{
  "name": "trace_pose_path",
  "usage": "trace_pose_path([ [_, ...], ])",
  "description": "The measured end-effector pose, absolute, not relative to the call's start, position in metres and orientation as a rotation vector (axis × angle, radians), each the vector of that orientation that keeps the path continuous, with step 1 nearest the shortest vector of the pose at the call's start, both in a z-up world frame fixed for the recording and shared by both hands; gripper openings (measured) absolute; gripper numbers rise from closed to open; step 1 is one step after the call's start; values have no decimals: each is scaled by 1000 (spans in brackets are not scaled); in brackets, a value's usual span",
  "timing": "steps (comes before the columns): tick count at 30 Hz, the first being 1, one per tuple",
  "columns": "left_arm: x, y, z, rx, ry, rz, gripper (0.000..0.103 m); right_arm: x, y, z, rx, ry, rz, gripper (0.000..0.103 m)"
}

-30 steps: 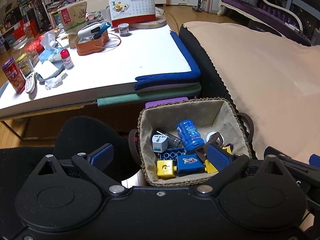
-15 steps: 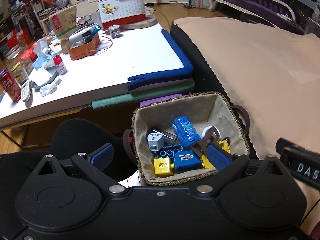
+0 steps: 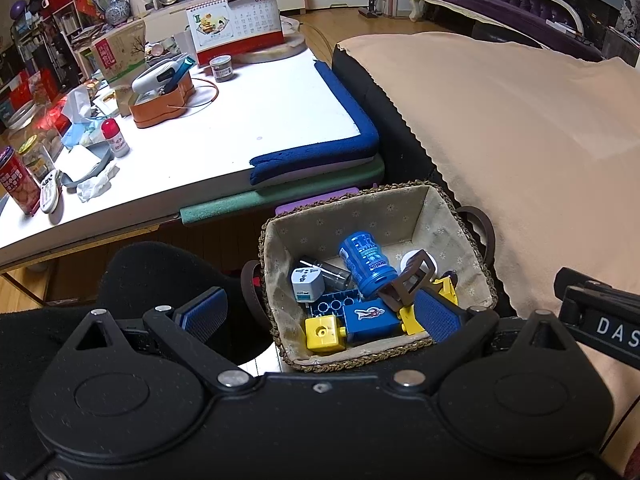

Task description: Organize rigid objects

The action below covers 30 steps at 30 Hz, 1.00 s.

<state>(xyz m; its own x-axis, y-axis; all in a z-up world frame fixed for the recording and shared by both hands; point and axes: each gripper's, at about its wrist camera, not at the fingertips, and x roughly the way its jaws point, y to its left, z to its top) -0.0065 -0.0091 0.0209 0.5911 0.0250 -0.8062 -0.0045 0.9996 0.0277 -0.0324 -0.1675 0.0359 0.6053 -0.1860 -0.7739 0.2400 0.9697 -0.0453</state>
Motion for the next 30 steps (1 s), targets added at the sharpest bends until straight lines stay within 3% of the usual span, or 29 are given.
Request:
trace_pose_path([
  [30, -9, -14, 21, 53, 932, 3, 97, -35, -170, 35, 70, 885, -256, 102],
])
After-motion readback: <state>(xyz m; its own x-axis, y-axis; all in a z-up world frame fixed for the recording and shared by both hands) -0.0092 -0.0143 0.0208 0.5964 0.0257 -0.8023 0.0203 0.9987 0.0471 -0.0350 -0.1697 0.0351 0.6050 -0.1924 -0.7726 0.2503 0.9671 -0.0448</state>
